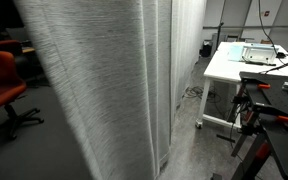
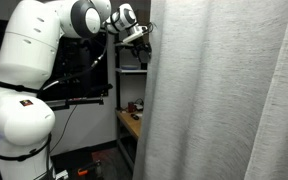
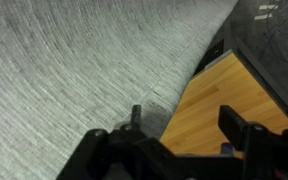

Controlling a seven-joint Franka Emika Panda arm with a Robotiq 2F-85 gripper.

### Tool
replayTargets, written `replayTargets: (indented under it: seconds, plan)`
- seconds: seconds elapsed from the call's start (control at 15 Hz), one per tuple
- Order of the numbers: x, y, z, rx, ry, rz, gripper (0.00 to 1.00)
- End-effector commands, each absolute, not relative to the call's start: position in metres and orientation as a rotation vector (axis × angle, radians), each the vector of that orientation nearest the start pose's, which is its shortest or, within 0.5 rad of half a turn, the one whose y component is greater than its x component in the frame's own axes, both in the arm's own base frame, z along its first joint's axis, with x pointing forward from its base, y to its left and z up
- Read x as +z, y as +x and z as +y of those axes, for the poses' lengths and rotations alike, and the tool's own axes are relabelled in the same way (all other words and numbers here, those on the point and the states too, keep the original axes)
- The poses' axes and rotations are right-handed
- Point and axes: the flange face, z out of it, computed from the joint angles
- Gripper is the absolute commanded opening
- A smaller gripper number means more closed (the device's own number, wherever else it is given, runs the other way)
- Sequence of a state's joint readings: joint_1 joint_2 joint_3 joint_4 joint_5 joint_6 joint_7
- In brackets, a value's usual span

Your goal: Slide the curtain to the left

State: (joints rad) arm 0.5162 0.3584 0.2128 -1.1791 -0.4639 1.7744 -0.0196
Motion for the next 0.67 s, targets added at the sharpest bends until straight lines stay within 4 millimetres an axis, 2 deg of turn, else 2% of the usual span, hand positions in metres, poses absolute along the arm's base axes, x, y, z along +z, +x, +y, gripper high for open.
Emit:
replayTargets:
  seconds: [0.0, 0.2, 0.6]
  plan:
    - [0.628, 0.579, 0.35, -0.583, -3.127, -1.232, 1.0]
    - [0.626, 0.589, 0.32, -0.522, -3.157, -1.212, 1.0]
    - [0.622, 0.584, 0.266, -0.412, -3.229, -1.076, 1.0]
